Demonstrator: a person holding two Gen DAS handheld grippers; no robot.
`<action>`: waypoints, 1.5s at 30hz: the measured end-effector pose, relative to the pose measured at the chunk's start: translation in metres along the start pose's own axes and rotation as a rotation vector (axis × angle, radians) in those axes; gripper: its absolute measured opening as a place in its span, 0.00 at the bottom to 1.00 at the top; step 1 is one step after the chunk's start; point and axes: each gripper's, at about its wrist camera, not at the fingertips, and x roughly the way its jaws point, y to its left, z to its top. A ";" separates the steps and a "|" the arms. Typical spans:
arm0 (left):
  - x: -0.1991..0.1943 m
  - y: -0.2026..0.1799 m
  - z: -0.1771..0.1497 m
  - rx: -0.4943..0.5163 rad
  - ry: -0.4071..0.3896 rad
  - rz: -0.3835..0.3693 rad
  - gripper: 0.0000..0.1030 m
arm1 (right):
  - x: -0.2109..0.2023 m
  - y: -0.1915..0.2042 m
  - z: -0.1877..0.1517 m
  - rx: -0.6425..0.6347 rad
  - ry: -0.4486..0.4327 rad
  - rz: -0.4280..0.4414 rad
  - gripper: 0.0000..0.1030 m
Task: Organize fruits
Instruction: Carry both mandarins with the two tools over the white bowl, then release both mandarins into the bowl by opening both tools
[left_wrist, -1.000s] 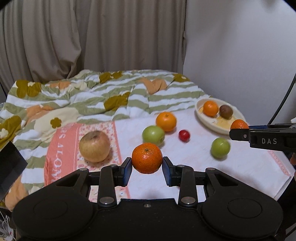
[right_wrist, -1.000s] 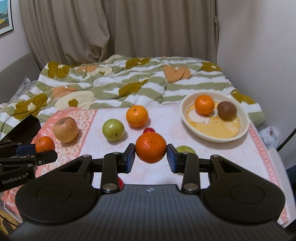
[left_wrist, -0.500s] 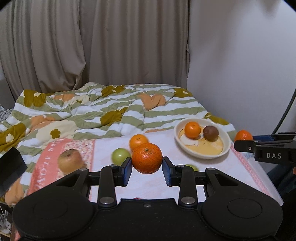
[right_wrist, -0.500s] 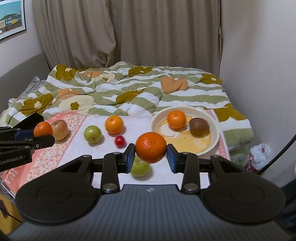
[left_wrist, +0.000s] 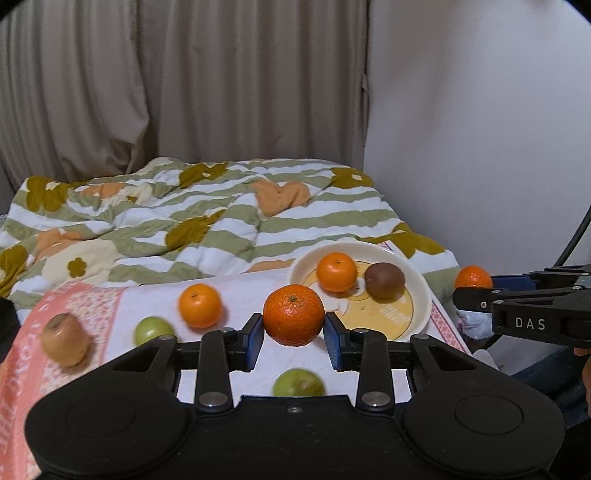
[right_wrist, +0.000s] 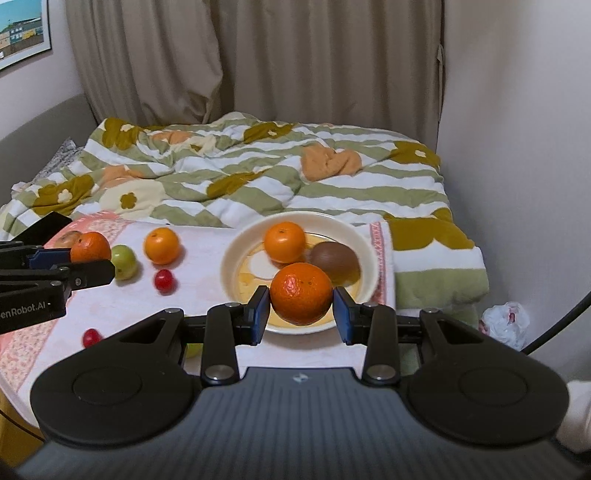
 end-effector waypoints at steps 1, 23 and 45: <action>0.007 -0.003 0.003 0.004 0.006 -0.005 0.38 | 0.005 -0.006 0.001 0.008 0.005 -0.002 0.51; 0.171 -0.041 0.019 0.168 0.255 -0.068 0.38 | 0.091 -0.059 0.012 0.138 0.103 -0.073 0.51; 0.123 -0.021 0.024 0.145 0.200 -0.047 0.92 | 0.102 -0.051 0.026 0.112 0.112 -0.043 0.51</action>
